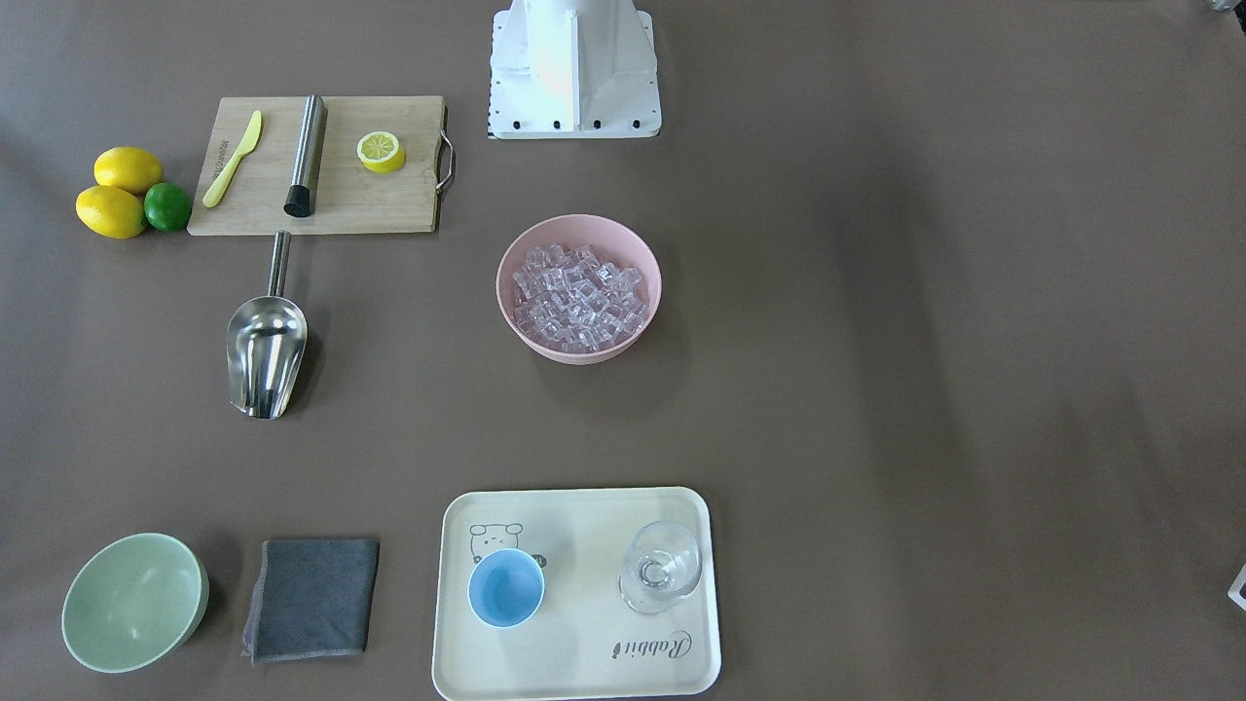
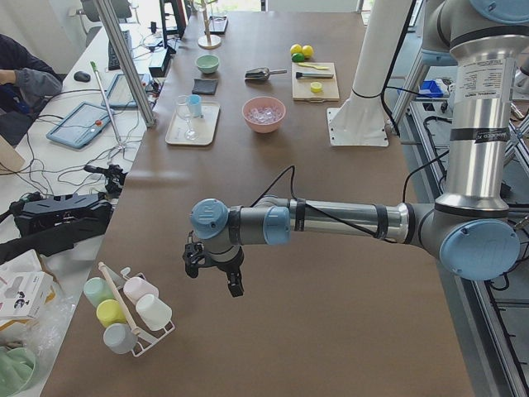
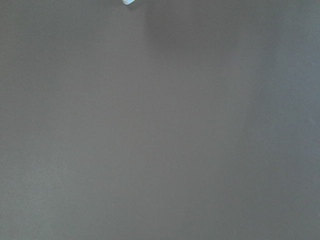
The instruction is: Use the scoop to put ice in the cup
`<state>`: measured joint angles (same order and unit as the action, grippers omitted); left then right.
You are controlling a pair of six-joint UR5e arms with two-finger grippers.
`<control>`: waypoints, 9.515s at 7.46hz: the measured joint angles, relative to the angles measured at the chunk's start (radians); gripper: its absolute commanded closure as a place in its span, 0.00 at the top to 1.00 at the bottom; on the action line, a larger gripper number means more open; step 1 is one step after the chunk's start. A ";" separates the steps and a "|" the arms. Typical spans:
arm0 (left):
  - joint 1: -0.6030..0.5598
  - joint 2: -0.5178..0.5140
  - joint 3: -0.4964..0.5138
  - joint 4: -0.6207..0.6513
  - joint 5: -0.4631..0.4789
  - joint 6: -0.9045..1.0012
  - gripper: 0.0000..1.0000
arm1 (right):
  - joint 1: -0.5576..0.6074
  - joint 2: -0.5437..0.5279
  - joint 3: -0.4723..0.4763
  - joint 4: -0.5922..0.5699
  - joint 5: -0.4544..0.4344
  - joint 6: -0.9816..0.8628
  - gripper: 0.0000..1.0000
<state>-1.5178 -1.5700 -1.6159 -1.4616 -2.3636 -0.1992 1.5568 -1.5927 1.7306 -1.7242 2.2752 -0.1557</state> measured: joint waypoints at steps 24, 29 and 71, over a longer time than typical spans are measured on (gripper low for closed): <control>0.743 -0.145 -0.162 -0.941 0.200 -0.048 0.97 | -0.933 0.054 0.184 0.397 -0.213 1.308 0.42; 0.888 -0.266 0.053 -1.270 0.305 0.040 0.97 | -0.929 0.069 0.187 0.369 -0.217 1.255 0.00; 1.020 -0.505 0.249 -1.307 0.382 0.115 0.98 | -0.902 0.970 -0.035 -0.919 -0.522 -0.525 0.00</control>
<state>-0.4977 -2.0751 -1.3668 -2.7689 -1.9819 -0.0844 0.6545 -0.6222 1.6954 -2.6431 1.7533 -0.6807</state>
